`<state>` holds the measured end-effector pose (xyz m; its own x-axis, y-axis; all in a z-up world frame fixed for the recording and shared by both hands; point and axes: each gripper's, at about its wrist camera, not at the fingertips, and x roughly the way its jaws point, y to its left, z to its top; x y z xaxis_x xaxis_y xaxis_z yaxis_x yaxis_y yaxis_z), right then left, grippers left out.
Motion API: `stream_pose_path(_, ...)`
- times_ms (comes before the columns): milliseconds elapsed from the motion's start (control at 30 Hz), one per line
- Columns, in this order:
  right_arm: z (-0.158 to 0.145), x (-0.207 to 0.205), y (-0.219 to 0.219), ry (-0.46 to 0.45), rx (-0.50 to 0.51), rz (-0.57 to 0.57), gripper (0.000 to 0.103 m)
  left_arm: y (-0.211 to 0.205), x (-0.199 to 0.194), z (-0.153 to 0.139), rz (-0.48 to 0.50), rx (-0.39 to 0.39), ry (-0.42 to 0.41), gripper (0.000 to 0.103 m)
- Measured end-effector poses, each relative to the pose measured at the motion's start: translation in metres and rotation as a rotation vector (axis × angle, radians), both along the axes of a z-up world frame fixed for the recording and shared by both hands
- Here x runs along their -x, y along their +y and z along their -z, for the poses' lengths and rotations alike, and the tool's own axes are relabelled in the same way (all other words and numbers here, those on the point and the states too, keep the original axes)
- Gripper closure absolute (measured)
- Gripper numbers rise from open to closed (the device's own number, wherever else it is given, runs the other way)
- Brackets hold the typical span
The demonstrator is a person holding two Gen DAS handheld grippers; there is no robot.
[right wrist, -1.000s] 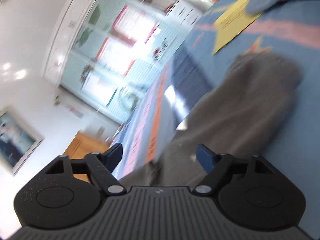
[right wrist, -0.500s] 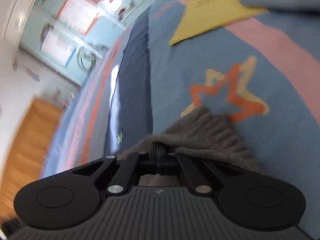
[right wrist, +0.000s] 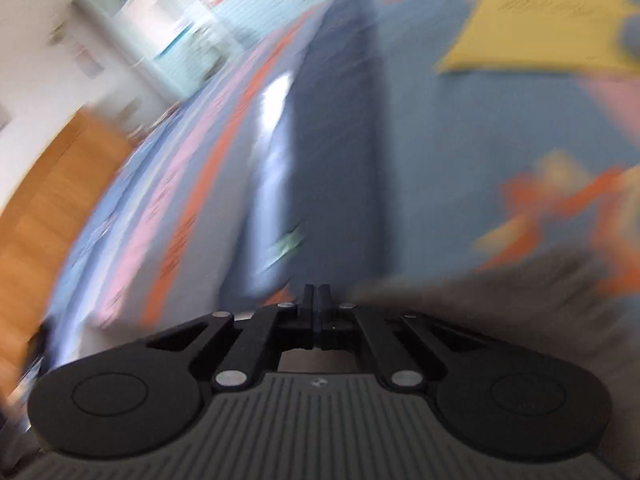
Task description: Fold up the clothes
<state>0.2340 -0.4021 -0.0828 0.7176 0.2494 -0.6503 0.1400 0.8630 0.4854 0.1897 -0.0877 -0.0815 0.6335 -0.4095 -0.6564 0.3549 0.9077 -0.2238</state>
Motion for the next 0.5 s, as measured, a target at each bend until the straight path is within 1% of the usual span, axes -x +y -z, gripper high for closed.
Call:
stream_pose_path(33,-0.003,0.001,-0.006,-0.006,0.008,0.029,0.103,0.001,-0.001,0.0,-0.002,0.007,0.003,0.001)
stream_pose_path(67,-0.005,0.003,-0.012,-0.012,0.016,0.058,0.093,0.001,-0.001,0.0,-0.004,0.013,0.005,0.001)
stream_pose_path(167,-0.015,0.024,-0.002,-0.081,-0.07,-0.049,0.084,0.0,-0.001,0.0,-0.005,0.011,0.001,0.001)
stream_pose_path(200,-0.019,0.031,0.003,-0.105,-0.102,-0.09,0.078,0.0,0.0,0.001,-0.006,0.01,-0.001,0.001)
stream_pose_path(233,-0.016,0.033,0.004,-0.088,-0.098,-0.102,0.071,0.0,0.0,0.001,-0.006,0.009,-0.003,0.001)
stream_pose_path(300,-0.008,0.034,0.007,-0.032,-0.075,-0.111,0.071,-0.001,0.001,0.001,-0.007,0.01,-0.006,0.001)
stream_pose_path(333,-0.003,0.034,0.002,-0.01,-0.02,-0.082,0.09,0.0,0.001,0.001,-0.009,0.014,-0.003,0.001)
stream_pose_path(367,-0.001,0.034,-0.006,-0.003,0.016,-0.042,0.103,0.0,0.0,0.001,-0.01,0.017,-0.001,0.001)
stream_pose_path(467,-0.015,0.043,-0.024,-0.04,0.067,0.093,0.103,-0.001,0.0,0.0,-0.006,0.011,0.001,0.001)
stream_pose_path(500,-0.02,0.046,-0.025,-0.049,0.097,0.116,0.096,-0.002,0.0,0.001,-0.005,0.006,0.0,0.001)
